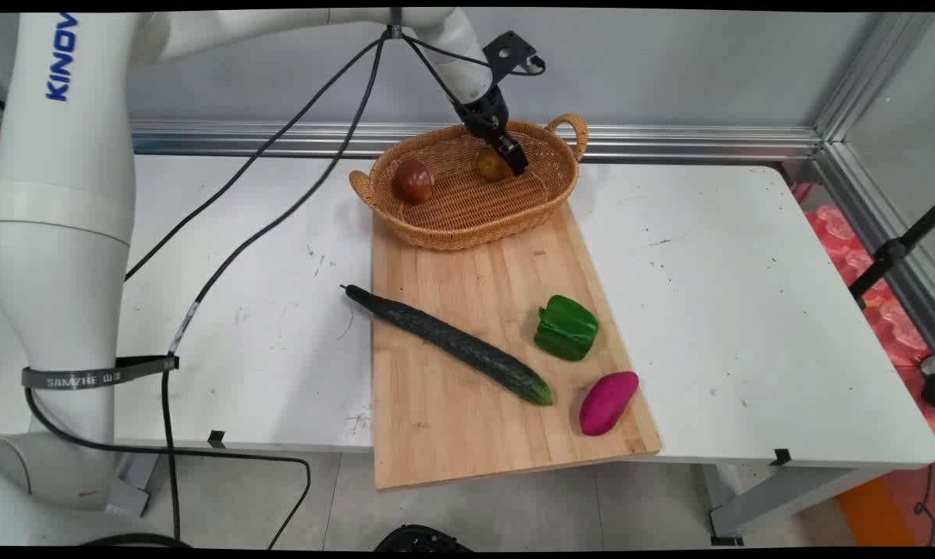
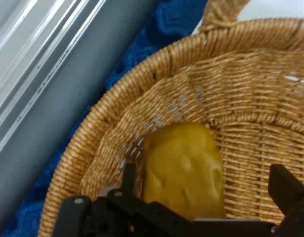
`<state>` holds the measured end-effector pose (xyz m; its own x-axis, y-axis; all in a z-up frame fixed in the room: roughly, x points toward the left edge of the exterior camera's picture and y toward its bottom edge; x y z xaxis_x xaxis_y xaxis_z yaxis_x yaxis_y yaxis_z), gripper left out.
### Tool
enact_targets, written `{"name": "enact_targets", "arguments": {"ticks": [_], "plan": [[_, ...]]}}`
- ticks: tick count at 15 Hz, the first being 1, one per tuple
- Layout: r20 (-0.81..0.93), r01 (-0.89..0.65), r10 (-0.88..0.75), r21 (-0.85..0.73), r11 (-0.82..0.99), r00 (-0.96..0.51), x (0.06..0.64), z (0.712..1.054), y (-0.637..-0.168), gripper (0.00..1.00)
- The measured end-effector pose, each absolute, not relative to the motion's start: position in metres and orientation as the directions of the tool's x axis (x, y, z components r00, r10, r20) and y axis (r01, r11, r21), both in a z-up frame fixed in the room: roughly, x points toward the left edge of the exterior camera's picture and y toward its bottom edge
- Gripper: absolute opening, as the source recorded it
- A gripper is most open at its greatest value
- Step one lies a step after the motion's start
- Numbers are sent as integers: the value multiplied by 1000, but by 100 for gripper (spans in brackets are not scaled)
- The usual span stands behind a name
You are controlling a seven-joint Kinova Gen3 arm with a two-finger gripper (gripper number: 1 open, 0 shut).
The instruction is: Pick up the cucumber from the cutting board
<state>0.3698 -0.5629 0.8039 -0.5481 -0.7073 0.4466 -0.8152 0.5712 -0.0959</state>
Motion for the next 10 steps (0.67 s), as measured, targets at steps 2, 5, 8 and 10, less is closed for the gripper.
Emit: {"name": "enact_targets", "arguments": {"ticks": [2, 5, 8, 10], "plan": [[459, -807, -693, -97, 582, -555, 371, 815, -558, 100], [475, -798, -676, -100, 594, -563, 375, 836, -542, 100], [490, -780, -650, -105, 617, -581, 380, 864, -517, 100], [497, -763, -630, -109, 637, -597, 384, 882, -497, 100]]}}
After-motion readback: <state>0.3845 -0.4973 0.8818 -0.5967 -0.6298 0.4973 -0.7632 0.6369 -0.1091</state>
